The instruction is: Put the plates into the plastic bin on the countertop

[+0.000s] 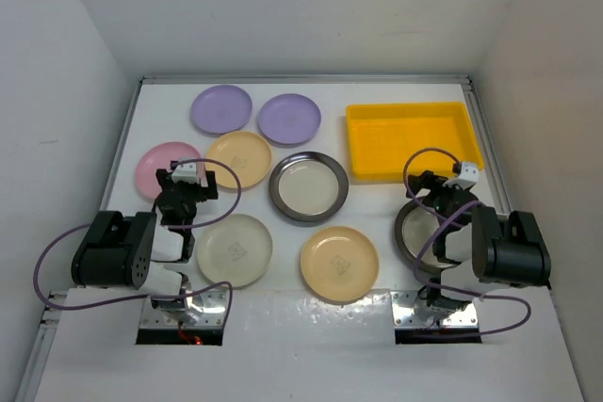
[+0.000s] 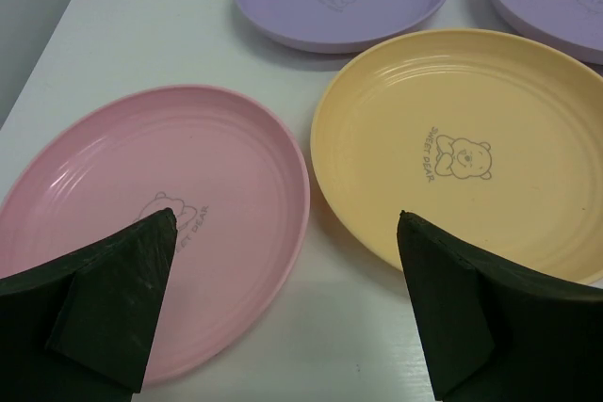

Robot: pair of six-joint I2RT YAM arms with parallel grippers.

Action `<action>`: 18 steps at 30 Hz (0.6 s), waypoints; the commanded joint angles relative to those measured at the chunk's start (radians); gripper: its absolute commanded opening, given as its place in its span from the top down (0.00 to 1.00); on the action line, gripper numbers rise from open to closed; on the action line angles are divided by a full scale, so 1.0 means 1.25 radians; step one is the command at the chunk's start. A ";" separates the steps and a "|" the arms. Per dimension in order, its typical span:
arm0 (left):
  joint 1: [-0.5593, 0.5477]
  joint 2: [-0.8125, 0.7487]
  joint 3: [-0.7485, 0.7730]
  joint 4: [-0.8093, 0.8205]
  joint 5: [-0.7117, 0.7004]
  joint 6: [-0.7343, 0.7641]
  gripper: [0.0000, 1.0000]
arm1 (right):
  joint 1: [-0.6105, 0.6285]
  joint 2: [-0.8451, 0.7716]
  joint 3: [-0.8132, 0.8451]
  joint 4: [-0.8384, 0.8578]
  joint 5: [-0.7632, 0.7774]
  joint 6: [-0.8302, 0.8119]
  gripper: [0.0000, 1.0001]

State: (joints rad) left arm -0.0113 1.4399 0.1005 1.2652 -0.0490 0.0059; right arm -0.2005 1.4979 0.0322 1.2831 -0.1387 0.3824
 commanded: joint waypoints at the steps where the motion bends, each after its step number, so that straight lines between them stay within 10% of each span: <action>1: 0.000 -0.003 0.008 0.036 0.005 -0.013 0.00 | 0.003 -0.071 -0.210 0.248 -0.045 -0.027 0.00; 3: 0.000 -0.003 0.008 0.055 0.005 -0.013 0.00 | 0.002 -0.291 -0.209 0.047 -0.038 -0.024 0.00; 4: 0.009 -0.064 0.018 0.037 0.005 -0.013 0.00 | 0.002 -0.359 -0.177 -0.286 -0.025 -0.007 0.00; 5: 0.016 -0.128 0.042 -0.179 0.005 -0.030 0.00 | 0.002 -0.606 -0.086 -0.463 0.018 -0.020 0.00; 7: 0.025 -0.218 0.223 -0.450 0.170 0.102 0.00 | 0.006 -0.702 0.103 -0.885 0.070 -0.120 0.00; 10: 0.025 -0.232 0.415 -0.705 0.196 0.154 0.00 | 0.003 -0.699 0.295 -1.135 0.134 -0.278 0.00; 14: 0.025 -0.188 0.626 -0.858 0.219 0.150 0.00 | -0.064 -0.618 0.575 -1.386 0.115 -0.129 0.00; 16: 0.025 -0.137 0.730 -0.943 0.268 0.173 0.00 | -0.138 -0.510 0.622 -1.551 -0.005 -0.090 0.13; 18: 0.025 -0.130 0.760 -0.965 0.296 0.134 0.00 | -0.225 -0.402 0.665 -1.636 -0.019 -0.002 0.53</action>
State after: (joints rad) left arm 0.0151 1.2442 0.9955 0.2676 0.2173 0.1745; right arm -0.3759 0.8478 0.8185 -0.3431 -0.0887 0.2417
